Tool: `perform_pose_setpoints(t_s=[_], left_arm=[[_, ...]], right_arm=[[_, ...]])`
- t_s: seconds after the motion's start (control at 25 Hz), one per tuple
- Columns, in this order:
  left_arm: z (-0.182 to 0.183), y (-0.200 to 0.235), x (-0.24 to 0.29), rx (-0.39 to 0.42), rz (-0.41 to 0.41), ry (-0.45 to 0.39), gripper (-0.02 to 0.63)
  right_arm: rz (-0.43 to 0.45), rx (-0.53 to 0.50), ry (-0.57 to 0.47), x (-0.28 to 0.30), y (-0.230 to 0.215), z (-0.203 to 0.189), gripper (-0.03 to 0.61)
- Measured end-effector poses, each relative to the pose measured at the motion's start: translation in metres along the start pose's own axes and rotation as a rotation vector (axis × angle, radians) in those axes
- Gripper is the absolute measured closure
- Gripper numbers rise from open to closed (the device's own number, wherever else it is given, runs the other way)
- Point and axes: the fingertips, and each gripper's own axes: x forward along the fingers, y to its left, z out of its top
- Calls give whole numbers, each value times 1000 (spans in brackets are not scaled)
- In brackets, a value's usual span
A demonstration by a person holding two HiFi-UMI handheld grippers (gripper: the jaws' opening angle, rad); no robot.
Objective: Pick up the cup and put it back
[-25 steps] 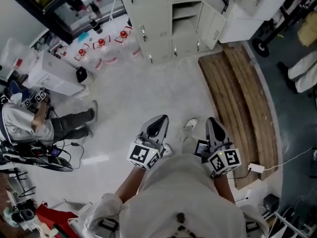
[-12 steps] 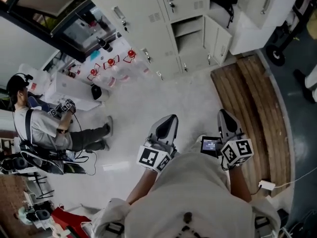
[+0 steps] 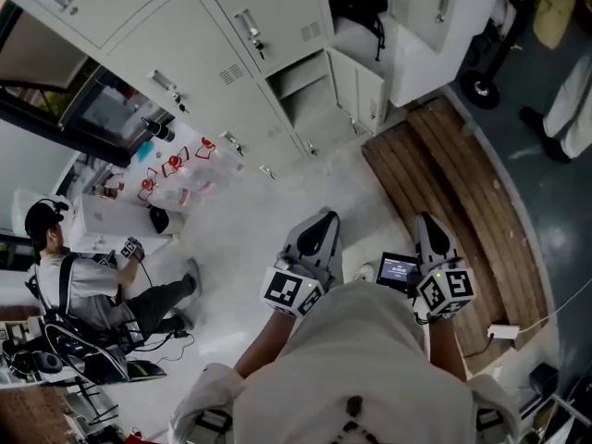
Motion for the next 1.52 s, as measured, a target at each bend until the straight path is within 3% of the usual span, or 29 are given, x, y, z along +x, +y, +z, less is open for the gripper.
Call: perform_pose_setpoints(t_s=[0.2, 0.48, 0.76, 0.92, 1.04, 1.16, 1.28, 1.4, 1.52], left_arm=[[-11, 9, 72, -100, -147, 41, 606], [31, 52, 193, -87, -289, -10, 606], [71, 127, 289, -75, -387, -41, 606], [101, 168, 321, -50, -384, -105, 606], [123, 192, 330, -58, -332, -141, 606], [143, 215, 334, -88, -274, -158, 606], [157, 223, 334, -47, -263, -188, 606], [155, 225, 334, 46, -250, -150, 606], [148, 226, 334, 106, -260, -76, 606]], right_arm=[[-120, 10, -37, 19, -37, 17, 552], [-192, 27, -49, 109, -65, 48, 552], [-253, -49, -118, 200, -84, 118, 552], [-268, -47, -131, 238, -83, 132, 552], [-270, -68, -105, 252, -82, 140, 552], [-235, -68, -73, 270, -78, 143, 551], [-188, -25, -68, 288, -76, 144, 551], [-129, 21, -80, 307, -75, 151, 551], [-64, -15, -79, 331, -77, 171, 551]])
